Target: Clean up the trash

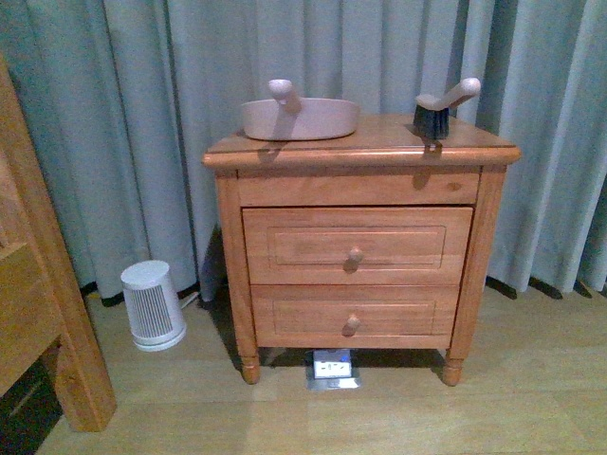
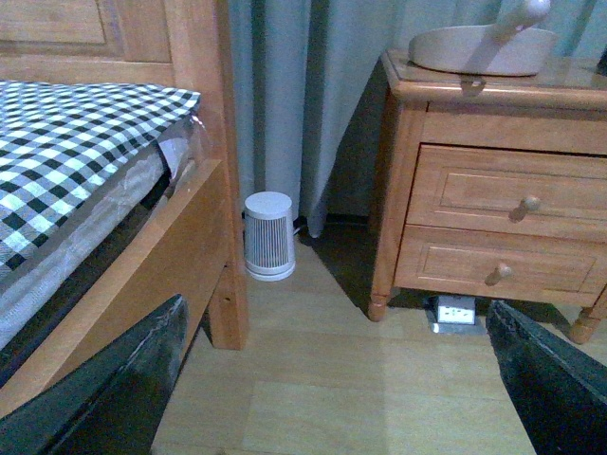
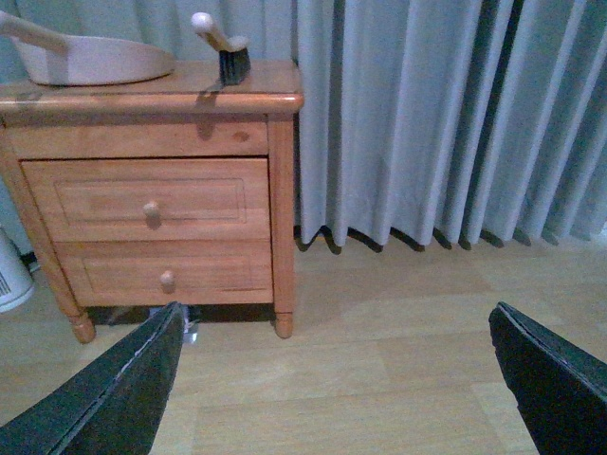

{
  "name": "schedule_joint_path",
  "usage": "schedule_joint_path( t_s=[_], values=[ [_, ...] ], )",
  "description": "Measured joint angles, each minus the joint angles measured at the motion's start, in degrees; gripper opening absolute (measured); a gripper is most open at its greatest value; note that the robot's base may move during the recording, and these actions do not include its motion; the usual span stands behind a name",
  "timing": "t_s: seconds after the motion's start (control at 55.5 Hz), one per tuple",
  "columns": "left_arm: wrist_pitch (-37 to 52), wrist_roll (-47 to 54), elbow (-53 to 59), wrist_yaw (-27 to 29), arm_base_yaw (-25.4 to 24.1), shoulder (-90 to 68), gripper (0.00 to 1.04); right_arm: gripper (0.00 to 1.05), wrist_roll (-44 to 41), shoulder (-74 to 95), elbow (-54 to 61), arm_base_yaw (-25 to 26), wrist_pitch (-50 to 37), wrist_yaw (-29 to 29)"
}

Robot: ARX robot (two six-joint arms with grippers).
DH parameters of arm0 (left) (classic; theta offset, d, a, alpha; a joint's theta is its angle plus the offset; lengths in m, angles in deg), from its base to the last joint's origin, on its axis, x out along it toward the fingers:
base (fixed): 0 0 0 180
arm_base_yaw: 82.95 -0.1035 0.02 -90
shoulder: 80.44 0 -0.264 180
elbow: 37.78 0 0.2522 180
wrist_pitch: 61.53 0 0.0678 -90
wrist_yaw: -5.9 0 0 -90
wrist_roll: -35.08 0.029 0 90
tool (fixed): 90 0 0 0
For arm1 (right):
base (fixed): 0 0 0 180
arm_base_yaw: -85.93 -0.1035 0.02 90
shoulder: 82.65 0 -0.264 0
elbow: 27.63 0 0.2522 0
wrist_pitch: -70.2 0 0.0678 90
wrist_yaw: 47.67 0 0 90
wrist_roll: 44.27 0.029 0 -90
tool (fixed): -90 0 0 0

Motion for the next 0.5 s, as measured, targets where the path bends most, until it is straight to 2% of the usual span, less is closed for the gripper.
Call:
schedule_joint_path(
  t_s=[0.505],
  values=[
    [0.0, 0.0, 0.0, 0.0, 0.0, 0.0, 0.97, 0.97, 0.02, 0.0, 0.0, 0.0, 0.0, 0.0]
  ],
)
